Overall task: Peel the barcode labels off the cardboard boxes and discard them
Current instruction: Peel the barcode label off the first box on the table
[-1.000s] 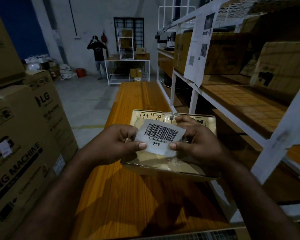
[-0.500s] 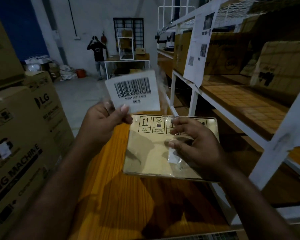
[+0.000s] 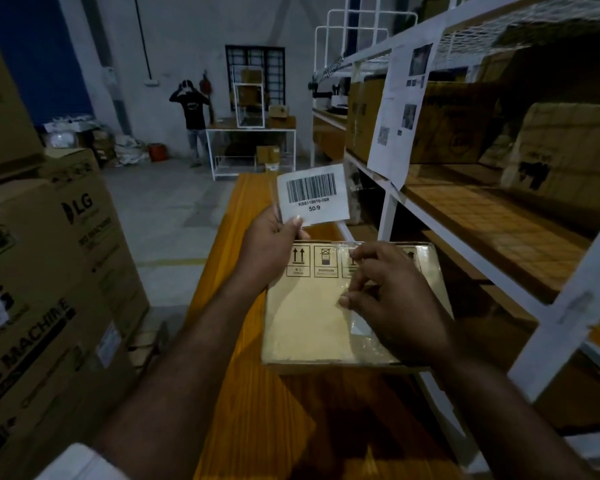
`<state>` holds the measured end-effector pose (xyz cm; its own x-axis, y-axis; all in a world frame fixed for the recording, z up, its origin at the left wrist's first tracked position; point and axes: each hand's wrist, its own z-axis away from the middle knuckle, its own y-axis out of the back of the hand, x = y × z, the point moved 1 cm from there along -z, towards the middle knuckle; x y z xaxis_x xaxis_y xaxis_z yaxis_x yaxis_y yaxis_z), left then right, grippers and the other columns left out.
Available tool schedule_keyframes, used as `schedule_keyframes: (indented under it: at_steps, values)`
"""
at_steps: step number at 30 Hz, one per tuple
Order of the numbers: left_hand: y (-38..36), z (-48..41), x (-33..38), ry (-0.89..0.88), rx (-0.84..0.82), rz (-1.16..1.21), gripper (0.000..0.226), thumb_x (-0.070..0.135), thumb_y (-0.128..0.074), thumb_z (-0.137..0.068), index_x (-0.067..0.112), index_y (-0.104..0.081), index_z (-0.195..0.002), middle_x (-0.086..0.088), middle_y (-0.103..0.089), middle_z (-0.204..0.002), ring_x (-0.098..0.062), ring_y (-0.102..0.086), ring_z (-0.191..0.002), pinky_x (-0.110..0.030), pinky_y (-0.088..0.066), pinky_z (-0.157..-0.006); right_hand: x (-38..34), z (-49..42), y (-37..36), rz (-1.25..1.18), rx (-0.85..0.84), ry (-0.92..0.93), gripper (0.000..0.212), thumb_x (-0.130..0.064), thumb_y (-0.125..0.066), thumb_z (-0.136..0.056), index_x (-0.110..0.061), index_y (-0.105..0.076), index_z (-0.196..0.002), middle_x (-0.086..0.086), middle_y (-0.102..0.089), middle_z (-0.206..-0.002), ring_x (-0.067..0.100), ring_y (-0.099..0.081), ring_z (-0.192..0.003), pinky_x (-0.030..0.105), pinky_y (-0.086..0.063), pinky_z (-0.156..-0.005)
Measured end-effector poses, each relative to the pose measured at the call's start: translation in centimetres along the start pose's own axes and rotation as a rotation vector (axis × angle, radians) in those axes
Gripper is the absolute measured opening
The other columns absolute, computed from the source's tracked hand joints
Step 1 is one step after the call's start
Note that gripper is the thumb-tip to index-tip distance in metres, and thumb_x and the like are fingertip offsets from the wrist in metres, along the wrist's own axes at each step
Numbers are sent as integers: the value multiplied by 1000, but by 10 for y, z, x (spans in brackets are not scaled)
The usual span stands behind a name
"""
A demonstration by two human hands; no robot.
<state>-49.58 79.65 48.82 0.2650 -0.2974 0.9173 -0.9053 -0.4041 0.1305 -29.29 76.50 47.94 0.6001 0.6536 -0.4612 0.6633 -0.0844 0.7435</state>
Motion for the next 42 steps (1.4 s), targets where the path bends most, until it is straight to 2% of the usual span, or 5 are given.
schedule_keyframes:
  at_steps: [5, 9, 20, 28, 42]
  values:
    - [-1, -11, -2, -27, -6, -156, 9, 22, -54, -101, 20, -62, -105, 2, -71, -79, -10, -69, -67, -24, -53, -56, -23, -29, -13, 245, 117, -88, 18, -48, -70, -79, -32, -64, -81, -15, -52, -107, 12, -39, -110, 40, -35, -95]
    - [-2, -22, -3, -24, 66, -236, 10, 20, -53, -101, 18, -60, -107, 6, -68, -79, -3, -62, -66, -10, -42, -47, -34, -25, -36, 256, 61, -161, 21, -54, -65, -82, -34, -59, -83, -16, -49, -99, 16, -42, -105, 42, -36, -90]
    - [4, -25, -8, -12, 44, -191, 20, 21, -53, -101, 15, -62, -118, 3, -71, -90, -9, -67, -82, -23, -48, -61, -47, -62, -51, 333, 165, -88, 19, -41, -74, -79, -25, -63, -77, -7, -64, -87, 19, -55, -89, 38, -37, -78]
    - [0, -24, -8, 31, 33, -162, 18, 25, -51, -102, 21, -60, -117, 2, -71, -84, -8, -68, -70, -17, -48, -48, -45, 34, -58, 463, -28, 156, 63, -56, -26, -98, -13, -69, -116, 2, -64, -123, 21, -52, -125, 44, -30, -113]
    - [-2, -18, 0, 27, 36, -236, 19, 24, -51, -102, 17, -59, -118, 2, -71, -94, -7, -67, -76, -24, -50, -58, -58, 20, -69, 573, -205, 69, 104, -82, -24, -82, -2, -32, -147, 16, -21, -159, 30, -13, -149, 58, -7, -117]
